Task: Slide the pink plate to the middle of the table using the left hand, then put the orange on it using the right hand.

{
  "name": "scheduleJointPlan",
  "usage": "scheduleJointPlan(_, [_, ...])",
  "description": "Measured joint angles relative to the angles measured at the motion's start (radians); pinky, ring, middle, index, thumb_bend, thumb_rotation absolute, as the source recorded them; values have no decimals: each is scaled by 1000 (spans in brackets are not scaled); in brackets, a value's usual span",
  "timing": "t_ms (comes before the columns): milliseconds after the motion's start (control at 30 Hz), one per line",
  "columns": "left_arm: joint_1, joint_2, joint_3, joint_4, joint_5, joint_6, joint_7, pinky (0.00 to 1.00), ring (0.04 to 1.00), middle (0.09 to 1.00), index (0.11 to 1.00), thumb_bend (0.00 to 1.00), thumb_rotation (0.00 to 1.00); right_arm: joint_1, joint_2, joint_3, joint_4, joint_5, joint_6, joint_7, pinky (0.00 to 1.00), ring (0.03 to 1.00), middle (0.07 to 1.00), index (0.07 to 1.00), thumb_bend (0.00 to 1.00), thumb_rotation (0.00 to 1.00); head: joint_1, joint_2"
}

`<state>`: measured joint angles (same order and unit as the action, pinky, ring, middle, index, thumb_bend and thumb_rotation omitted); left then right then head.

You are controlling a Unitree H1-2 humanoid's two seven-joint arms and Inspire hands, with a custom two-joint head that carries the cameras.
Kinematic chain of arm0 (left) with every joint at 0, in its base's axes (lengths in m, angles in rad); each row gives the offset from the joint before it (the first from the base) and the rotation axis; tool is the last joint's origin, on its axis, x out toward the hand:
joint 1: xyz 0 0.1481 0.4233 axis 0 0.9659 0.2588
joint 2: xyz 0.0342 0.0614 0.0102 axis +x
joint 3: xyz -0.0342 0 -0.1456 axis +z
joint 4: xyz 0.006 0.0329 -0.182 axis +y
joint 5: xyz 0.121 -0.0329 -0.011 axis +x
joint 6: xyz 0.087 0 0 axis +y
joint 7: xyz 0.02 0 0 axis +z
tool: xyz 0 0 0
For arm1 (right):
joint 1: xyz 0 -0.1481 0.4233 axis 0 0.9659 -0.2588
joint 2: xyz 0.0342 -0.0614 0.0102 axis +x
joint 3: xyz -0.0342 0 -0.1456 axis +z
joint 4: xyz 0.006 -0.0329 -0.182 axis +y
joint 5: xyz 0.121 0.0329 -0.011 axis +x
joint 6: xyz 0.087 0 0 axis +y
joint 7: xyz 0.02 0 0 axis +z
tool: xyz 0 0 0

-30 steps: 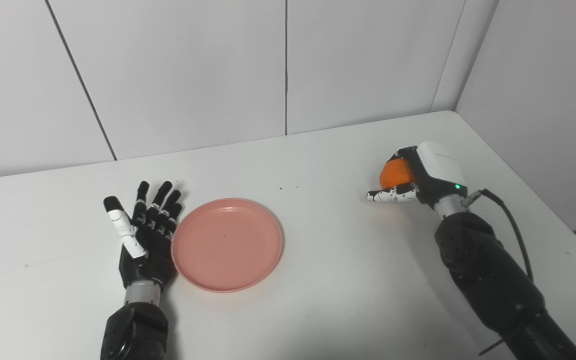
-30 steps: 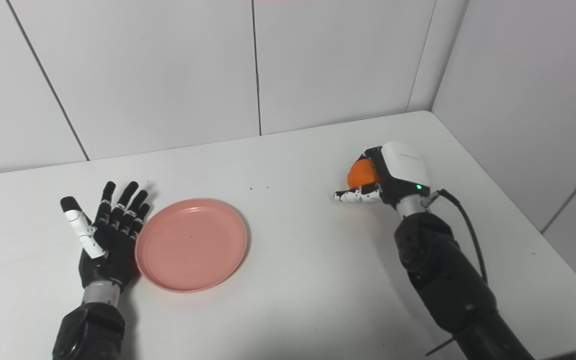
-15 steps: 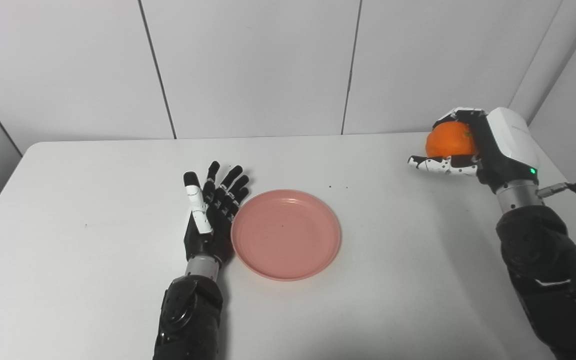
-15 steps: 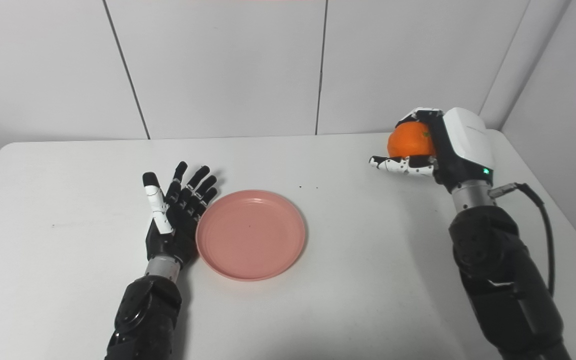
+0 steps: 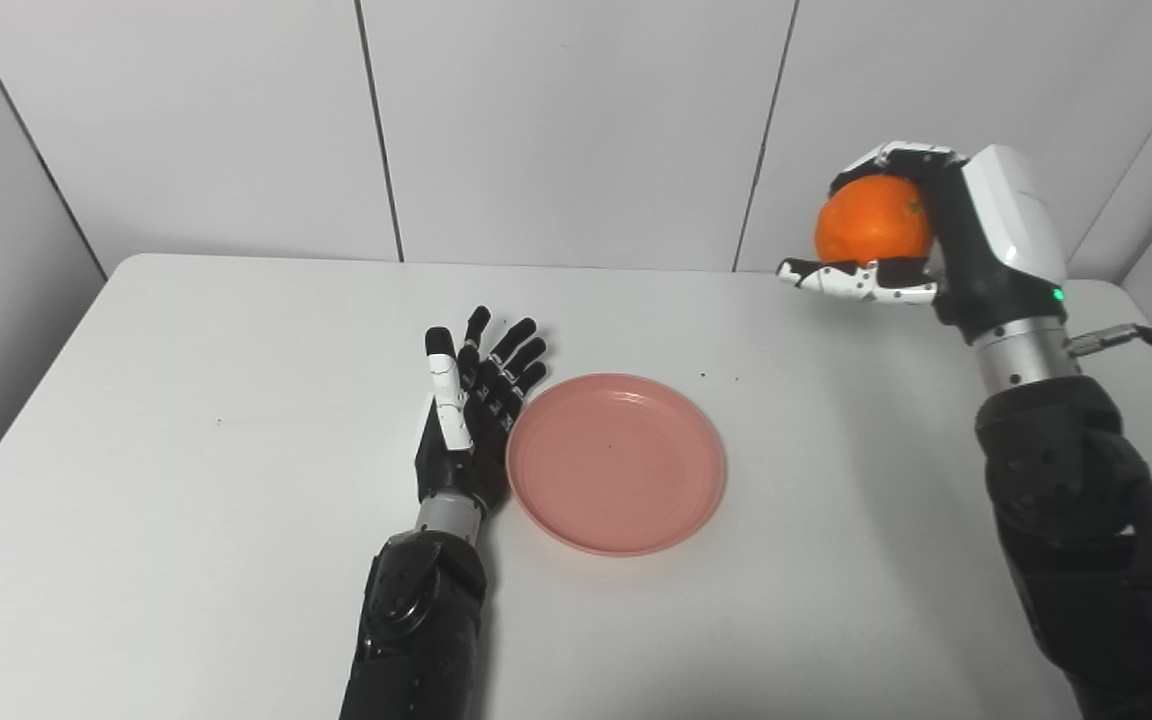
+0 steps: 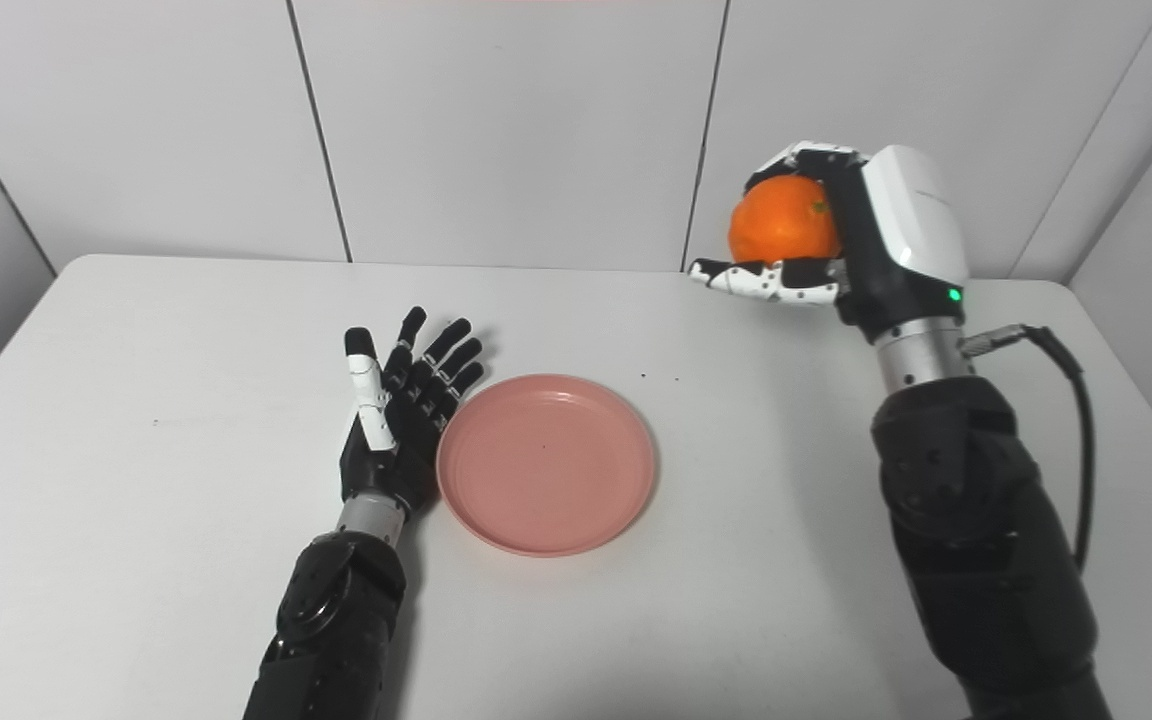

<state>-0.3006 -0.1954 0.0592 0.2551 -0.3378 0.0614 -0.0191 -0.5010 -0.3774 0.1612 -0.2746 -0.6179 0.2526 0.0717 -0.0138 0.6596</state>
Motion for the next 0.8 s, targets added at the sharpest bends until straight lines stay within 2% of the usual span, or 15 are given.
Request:
scheduleJointPlan(100, [-1,0,-2,1,-2,0,1,887,855,843,974,963,992,-8,36,51,1,-31,-18,6,149,196,275,314,646,219,-2,-2])
scheduleJointPlan(200, [-1,0,-2,1,-2,0,1,855,852,847,975,962,990,-23,79,95,5,-60,-30,14,159,210,289,332,644,232,-9,0])
scheduleJointPlan(333, [-2,0,-4,0,-3,0,1,842,852,846,974,954,987,-31,122,122,13,-66,-36,33,156,208,286,316,642,230,-17,0])
scheduleJointPlan(533, [-1,0,-1,0,-13,0,1,847,852,855,981,949,991,-20,135,157,20,-108,-49,37,189,243,318,347,645,294,-18,3])
scheduleJointPlan(700, [-1,0,-4,0,-13,0,1,839,849,850,974,943,990,25,149,199,21,-125,-62,55,180,237,318,333,650,271,-23,6])
scheduleJointPlan(800, [-1,0,-2,0,-12,0,1,830,849,849,972,944,991,52,149,230,44,-145,-110,54,160,220,306,318,645,238,-25,6])
